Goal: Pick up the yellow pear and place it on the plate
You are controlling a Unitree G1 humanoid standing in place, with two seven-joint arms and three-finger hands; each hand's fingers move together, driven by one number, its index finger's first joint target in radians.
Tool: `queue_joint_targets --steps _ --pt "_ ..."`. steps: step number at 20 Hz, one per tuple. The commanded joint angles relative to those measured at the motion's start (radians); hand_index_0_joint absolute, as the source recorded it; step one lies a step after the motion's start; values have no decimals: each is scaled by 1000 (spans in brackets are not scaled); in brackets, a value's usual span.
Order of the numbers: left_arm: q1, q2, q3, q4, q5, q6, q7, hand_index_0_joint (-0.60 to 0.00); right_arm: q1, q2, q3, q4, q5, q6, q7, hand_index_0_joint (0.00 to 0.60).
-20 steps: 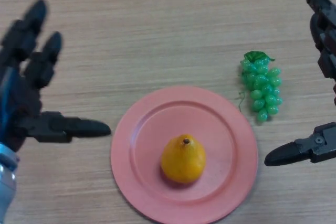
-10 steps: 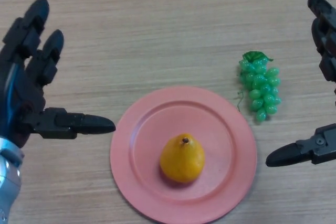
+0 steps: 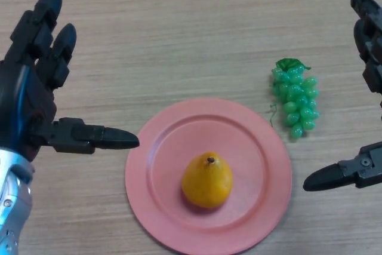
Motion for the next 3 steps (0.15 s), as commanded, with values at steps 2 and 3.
queue_joint_targets --steps 2,3 --pt "-60 57 66 -34 -25 -172 -39 0 -60 -43 -73 -38 -15 -109 -13 0" --pt "-65 59 62 -20 -24 -180 -34 0 -68 -45 -73 -33 -10 -106 -11 0"
